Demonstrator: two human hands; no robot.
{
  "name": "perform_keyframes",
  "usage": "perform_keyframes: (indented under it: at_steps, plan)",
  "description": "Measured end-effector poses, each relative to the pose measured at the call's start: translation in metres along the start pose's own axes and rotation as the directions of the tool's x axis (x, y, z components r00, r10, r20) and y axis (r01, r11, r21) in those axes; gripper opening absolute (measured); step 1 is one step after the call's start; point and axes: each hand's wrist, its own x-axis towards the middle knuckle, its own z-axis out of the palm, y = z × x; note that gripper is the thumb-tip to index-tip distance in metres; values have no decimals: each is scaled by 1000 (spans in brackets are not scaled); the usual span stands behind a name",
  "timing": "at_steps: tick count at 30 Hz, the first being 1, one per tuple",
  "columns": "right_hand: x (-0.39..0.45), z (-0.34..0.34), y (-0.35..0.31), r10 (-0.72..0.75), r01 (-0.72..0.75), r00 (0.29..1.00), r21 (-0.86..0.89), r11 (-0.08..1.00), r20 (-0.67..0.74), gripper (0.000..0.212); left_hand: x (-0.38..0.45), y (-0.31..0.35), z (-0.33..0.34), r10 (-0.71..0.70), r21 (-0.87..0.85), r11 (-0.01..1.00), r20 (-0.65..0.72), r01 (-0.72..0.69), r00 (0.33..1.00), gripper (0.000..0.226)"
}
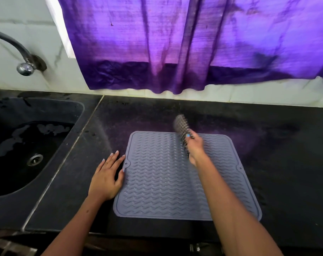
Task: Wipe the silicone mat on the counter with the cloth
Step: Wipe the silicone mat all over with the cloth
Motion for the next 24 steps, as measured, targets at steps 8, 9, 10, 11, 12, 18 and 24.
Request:
perform_keyframes:
  at_steps: [8, 9, 10, 11, 12, 18, 24]
  plan:
    - [-17, -27, 17, -425, 393, 884, -804, 446, 196, 65, 0, -2, 2, 8, -4, 1000, -14, -8, 1000, 62]
    - [-15, -28, 28, -359, 398, 890, -862, 315, 280, 67, 0, -2, 3, 6, -2, 1000, -15, -6, 1000, 62]
    - [-14, -29, 36, -309, 403, 891, -891, 207, 331, 69, -1, -2, 3, 6, 1, 1000, -14, -6, 1000, 62]
    - [-13, -30, 42, -287, 409, 889, -900, 149, 357, 71, -1, -2, 3, 6, 2, 1000, -13, -6, 1000, 62]
    - [-12, -30, 45, -290, 417, 884, -899, 135, 366, 72, 0, -1, 3, 6, 3, 1000, -14, -6, 1000, 62]
    - [-1, -38, 40, -281, 477, 866, -852, 215, 413, 66, -1, 0, 2, 1, 2, 1000, -17, -1, 1000, 63]
    - [12, -50, -4, -51, 73, 993, -217, 973, 103, 42, -1, 0, 1, 1, -7, 1000, -16, -1, 1000, 65]
